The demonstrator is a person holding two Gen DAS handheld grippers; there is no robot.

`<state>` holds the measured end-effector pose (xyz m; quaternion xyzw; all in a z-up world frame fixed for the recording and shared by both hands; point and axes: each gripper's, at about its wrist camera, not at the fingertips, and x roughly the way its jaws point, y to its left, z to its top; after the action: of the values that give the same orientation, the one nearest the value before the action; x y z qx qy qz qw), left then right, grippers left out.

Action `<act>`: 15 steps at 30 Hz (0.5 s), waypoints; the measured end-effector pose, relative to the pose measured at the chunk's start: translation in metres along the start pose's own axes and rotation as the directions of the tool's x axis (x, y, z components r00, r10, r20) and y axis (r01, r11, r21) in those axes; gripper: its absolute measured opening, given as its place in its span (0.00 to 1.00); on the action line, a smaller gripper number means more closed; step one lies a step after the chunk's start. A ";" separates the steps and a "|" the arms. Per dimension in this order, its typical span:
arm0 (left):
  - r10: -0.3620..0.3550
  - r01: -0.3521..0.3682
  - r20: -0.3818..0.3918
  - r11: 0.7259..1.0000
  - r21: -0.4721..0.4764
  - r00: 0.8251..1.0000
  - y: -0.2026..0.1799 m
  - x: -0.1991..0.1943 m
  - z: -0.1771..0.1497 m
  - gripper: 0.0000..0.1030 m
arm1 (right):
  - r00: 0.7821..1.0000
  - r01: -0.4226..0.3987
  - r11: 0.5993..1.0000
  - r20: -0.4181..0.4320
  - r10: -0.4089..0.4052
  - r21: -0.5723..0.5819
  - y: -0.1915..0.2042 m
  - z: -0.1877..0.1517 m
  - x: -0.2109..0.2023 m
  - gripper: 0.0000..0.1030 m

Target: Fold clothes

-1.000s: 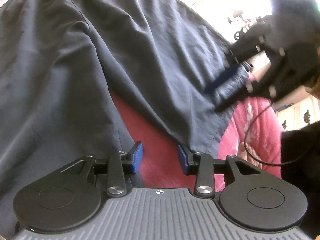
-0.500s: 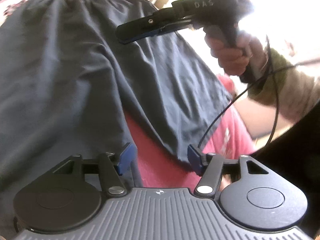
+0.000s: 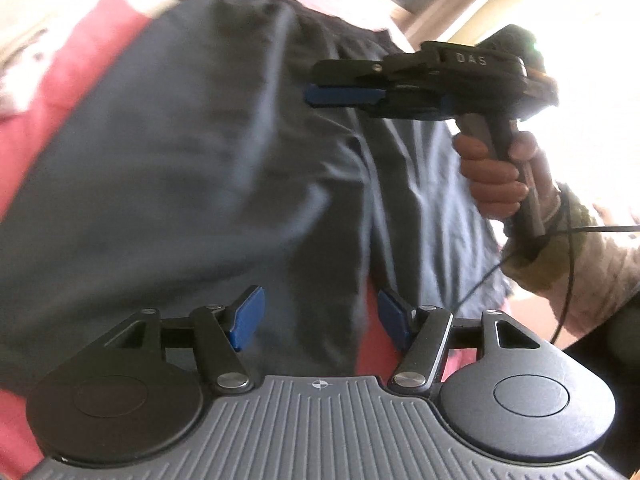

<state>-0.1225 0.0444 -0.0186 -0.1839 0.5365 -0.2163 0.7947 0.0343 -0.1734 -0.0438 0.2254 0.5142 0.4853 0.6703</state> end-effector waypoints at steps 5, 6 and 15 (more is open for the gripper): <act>0.121 -0.119 0.042 0.992 -0.053 0.992 0.014 -0.014 0.002 0.61 | 0.999 -0.040 0.999 -0.013 0.041 0.022 -0.003 0.014 0.018 0.38; 0.149 -0.146 0.054 0.987 -0.061 0.987 0.017 -0.019 0.003 0.61 | 0.999 -0.045 0.999 -0.014 0.046 0.026 -0.003 0.016 0.021 0.38; 0.447 -0.425 0.119 0.889 -0.171 0.887 0.071 -0.048 0.019 0.61 | 0.998 -0.067 0.996 -0.012 0.068 0.058 -0.011 0.032 0.034 0.40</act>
<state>-0.1103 0.1310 -0.0119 -0.1302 0.5143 0.0213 0.8474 0.0679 -0.1423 -0.0567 0.2586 0.5248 0.4942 0.6430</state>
